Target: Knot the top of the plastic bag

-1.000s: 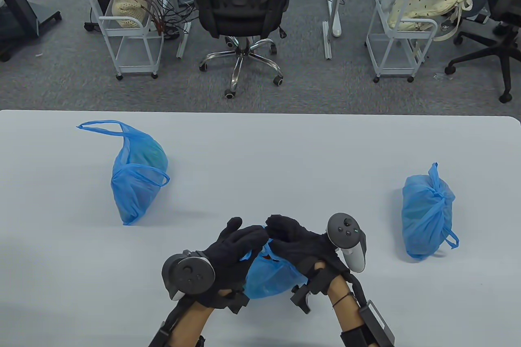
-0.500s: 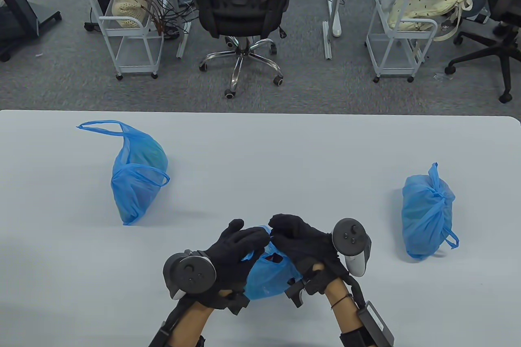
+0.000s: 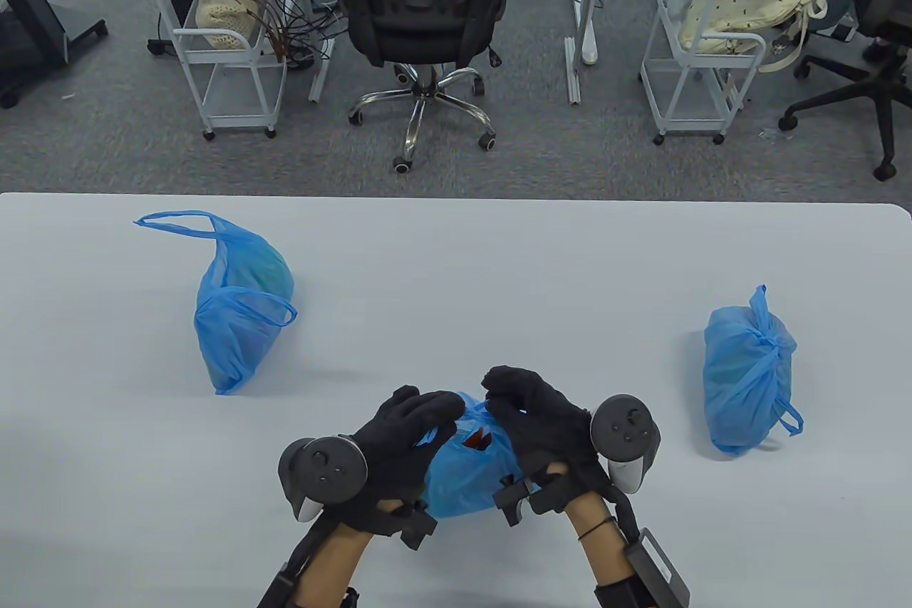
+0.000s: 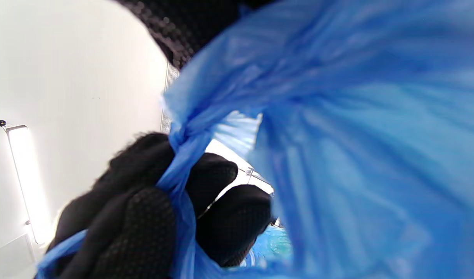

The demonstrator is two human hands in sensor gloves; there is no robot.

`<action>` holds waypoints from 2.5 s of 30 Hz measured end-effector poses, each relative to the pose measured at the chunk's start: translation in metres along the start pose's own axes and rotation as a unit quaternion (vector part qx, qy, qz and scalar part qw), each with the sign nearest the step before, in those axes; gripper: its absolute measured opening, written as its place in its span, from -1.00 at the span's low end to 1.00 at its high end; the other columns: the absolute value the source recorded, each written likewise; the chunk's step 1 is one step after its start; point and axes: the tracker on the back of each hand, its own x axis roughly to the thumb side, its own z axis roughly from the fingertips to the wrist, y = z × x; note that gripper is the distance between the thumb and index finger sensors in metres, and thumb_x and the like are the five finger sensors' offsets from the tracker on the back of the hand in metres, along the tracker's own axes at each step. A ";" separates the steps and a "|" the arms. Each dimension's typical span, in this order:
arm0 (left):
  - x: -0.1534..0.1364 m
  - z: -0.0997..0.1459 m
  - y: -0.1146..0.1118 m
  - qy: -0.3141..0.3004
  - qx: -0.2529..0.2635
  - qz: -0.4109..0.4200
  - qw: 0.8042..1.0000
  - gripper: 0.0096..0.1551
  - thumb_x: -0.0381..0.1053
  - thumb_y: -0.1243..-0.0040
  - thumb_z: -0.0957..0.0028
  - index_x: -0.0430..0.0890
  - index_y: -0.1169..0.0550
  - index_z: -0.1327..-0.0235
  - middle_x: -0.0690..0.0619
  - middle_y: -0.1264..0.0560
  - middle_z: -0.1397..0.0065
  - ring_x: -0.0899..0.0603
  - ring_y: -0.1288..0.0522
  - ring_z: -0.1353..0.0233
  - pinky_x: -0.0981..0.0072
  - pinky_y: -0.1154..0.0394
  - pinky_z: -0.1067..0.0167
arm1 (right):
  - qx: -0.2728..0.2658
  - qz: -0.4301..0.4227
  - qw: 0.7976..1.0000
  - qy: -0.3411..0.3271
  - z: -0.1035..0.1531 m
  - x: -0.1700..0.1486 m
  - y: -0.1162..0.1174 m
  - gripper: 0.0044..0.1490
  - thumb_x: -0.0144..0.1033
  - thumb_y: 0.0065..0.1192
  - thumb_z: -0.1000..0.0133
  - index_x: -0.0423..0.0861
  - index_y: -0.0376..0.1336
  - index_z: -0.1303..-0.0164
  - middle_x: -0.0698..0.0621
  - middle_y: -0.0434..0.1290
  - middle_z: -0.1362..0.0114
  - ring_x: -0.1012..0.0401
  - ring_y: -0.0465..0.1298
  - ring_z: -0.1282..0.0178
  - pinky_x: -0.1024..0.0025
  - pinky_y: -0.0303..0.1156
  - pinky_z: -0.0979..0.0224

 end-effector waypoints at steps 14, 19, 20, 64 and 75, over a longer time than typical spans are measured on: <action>-0.028 0.001 0.014 0.121 0.026 0.016 0.992 -0.63 0.07 -0.27 -0.12 0.12 -0.71 -0.15 0.08 -0.73 -0.30 -0.17 -0.69 -0.31 -0.23 -0.33 -0.44 | -0.023 0.129 0.991 0.008 -0.005 -0.001 -0.024 -0.51 -0.45 0.36 0.03 -0.09 0.43 -0.15 -0.14 0.55 -0.03 -0.03 0.62 0.07 -0.27 0.42 -0.15; -0.032 0.001 0.018 0.159 0.011 -0.032 0.987 -0.64 0.06 -0.27 -0.12 0.09 -0.72 -0.12 0.05 -0.75 -0.26 -0.18 -0.71 -0.28 -0.24 -0.37 -0.40 | -0.009 0.219 0.976 0.009 -0.005 0.002 -0.025 -0.52 -0.46 0.34 0.04 -0.10 0.46 -0.11 -0.15 0.55 -0.01 0.00 0.63 0.12 -0.26 0.44 -0.13; -0.033 0.001 0.018 0.163 0.007 -0.038 0.986 -0.64 0.07 -0.27 -0.12 0.08 -0.72 -0.12 0.05 -0.75 -0.25 -0.18 -0.71 -0.26 -0.23 -0.38 -0.40 | -0.007 0.231 0.973 0.008 -0.005 0.003 -0.025 -0.53 -0.46 0.33 0.04 -0.11 0.46 -0.10 -0.16 0.55 0.00 0.00 0.63 0.14 -0.26 0.45 -0.12; -0.052 0.000 0.005 0.217 -0.190 -0.150 0.946 -0.58 0.16 -0.09 -0.22 0.07 -0.63 -0.21 0.01 -0.69 -0.31 -0.23 -0.66 -0.35 -0.31 -0.31 -0.45 | 0.079 0.452 0.875 -0.154 0.015 0.031 0.041 -0.51 -0.19 0.37 -0.07 -0.05 0.44 -0.20 -0.10 0.56 -0.33 -0.13 0.54 -0.40 -0.30 0.35 -0.31; -0.053 0.000 0.002 0.222 -0.209 -0.143 0.942 -0.57 0.17 -0.08 -0.22 0.07 -0.63 -0.23 -0.01 -0.68 -0.33 -0.25 -0.65 -0.36 -0.33 -0.30 -0.45 | 0.213 0.551 0.801 -0.096 0.016 0.004 0.070 -0.10 -0.17 0.41 -0.05 -0.09 0.08 -0.57 -0.19 0.17 -0.62 -0.22 0.17 -0.65 -0.35 0.21 -0.41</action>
